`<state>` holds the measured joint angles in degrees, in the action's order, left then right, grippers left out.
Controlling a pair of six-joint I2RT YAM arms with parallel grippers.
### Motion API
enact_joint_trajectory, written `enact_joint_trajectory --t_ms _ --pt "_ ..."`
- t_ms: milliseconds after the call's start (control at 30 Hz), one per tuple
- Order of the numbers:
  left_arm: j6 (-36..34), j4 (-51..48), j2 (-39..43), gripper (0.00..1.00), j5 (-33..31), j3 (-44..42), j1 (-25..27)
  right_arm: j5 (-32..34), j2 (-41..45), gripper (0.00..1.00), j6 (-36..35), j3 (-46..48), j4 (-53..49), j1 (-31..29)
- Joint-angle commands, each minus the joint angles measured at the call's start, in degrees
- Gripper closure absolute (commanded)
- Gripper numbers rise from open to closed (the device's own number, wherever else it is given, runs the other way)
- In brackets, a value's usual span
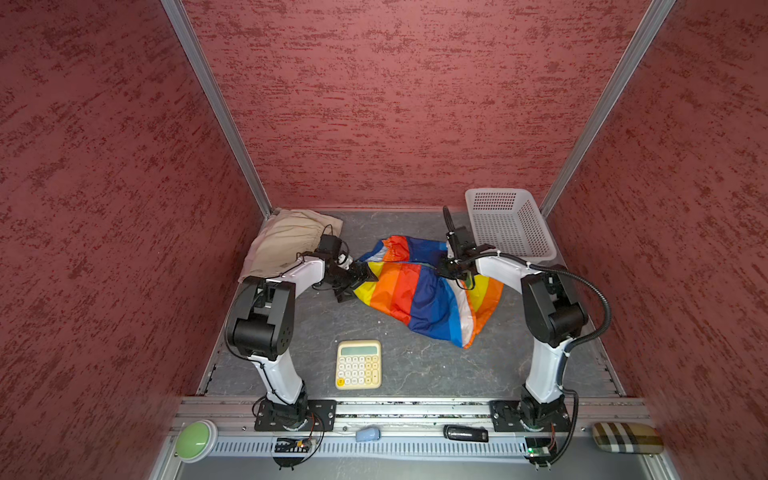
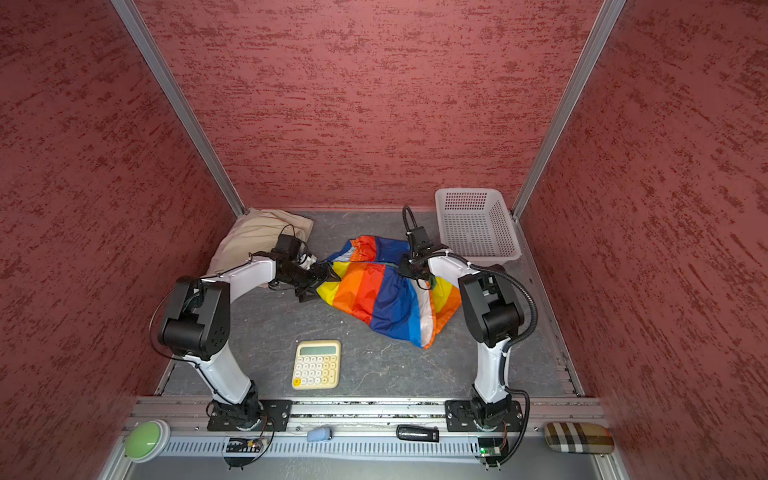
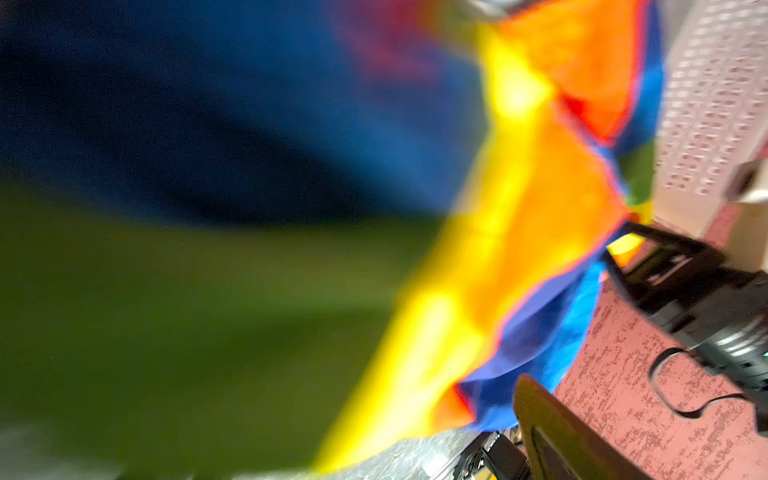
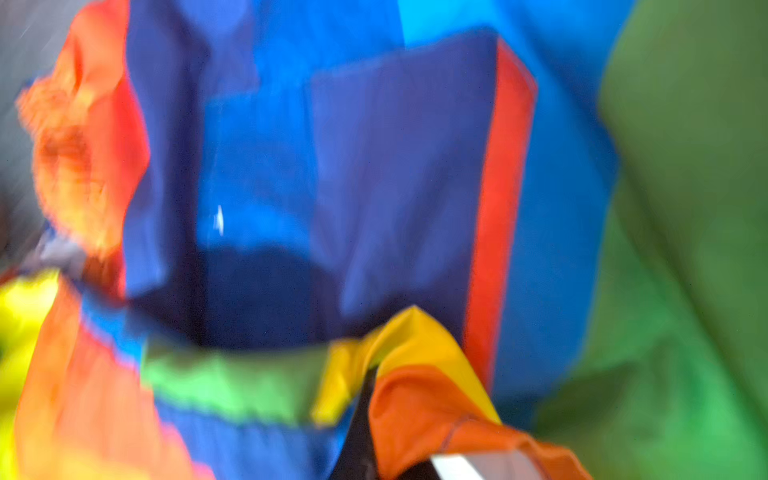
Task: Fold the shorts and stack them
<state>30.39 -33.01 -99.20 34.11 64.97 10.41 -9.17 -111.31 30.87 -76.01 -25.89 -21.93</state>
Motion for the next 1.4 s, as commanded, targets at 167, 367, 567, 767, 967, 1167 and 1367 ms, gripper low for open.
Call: enact_joint_trajectory --t_ms 167,367,567,767,967,1167,1367 --pt "-1.3 -5.4 4.5 0.01 -3.6 13.8 3.0 4.8 10.5 0.62 -4.4 4.9 -8.7 1.5" --pt "-2.4 -11.3 2.3 0.01 -5.7 22.4 3.6 14.0 19.8 0.01 -9.2 -4.4 -19.8 1.8" --pt "-6.1 -14.8 7.5 0.01 -10.8 16.5 0.7 21.0 8.9 0.01 -13.5 -14.6 -20.6 8.5" --pt "-4.3 -8.6 8.1 0.01 -8.4 11.9 3.5 25.6 -6.8 0.04 -17.4 -28.0 -23.9 9.9" --pt "-0.2 -2.1 -4.4 0.01 -4.7 13.8 12.8 27.6 -12.8 0.51 -21.0 -34.7 -26.2 11.4" --pt "7.9 8.2 -9.6 0.01 2.3 8.1 15.0 31.2 -9.3 0.84 -26.7 -28.3 -24.1 14.2" --pt "22.4 24.2 -10.4 0.01 7.3 0.5 20.6 34.4 -6.8 0.9 -27.8 -25.5 -23.1 17.0"
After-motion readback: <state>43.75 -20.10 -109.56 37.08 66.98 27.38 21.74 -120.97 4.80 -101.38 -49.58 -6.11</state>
